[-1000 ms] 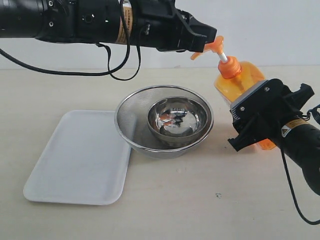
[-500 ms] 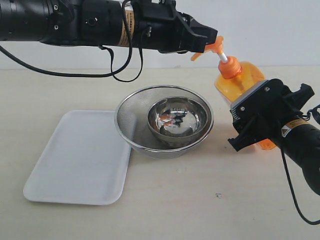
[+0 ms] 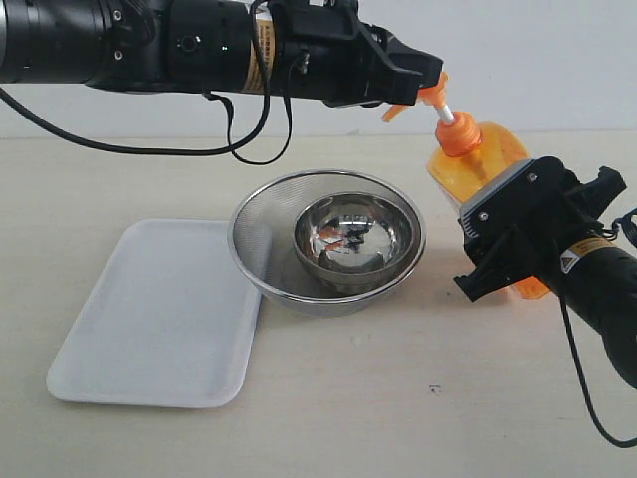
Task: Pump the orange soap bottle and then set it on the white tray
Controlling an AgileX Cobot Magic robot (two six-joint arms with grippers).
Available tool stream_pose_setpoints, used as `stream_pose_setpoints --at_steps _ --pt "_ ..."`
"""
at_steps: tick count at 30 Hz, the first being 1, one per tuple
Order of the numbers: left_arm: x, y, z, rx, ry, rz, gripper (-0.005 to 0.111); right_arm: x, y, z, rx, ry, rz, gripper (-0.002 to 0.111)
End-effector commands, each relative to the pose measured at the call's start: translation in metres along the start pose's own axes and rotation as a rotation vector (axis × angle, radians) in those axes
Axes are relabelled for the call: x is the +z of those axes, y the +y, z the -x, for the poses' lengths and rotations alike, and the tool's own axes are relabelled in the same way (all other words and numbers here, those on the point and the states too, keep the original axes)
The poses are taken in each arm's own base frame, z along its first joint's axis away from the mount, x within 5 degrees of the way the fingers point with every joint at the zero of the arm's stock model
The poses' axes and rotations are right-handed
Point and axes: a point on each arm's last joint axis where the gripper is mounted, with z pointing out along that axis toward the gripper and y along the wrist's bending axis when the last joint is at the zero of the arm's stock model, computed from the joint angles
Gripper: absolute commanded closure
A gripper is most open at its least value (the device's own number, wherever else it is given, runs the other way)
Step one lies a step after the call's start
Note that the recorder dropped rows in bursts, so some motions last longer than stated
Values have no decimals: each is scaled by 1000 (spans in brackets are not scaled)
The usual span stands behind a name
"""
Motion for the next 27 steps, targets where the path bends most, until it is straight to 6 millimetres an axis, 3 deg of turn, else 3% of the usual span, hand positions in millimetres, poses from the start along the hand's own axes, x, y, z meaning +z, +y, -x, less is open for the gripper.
stream_pose_setpoints --at_steps 1,7,14,27 --pt "6 -2 -8 21 31 -16 102 0 2 2 -7 -14 25 108" --pt "8 -2 -12 15 43 -18 102 0 2 2 -7 -14 25 108" --pt "25 7 -42 -32 107 -46 102 0 2 3 -11 -17 29 108" --pt "26 6 -43 -37 102 -55 102 -1 4 4 -13 -36 54 108"
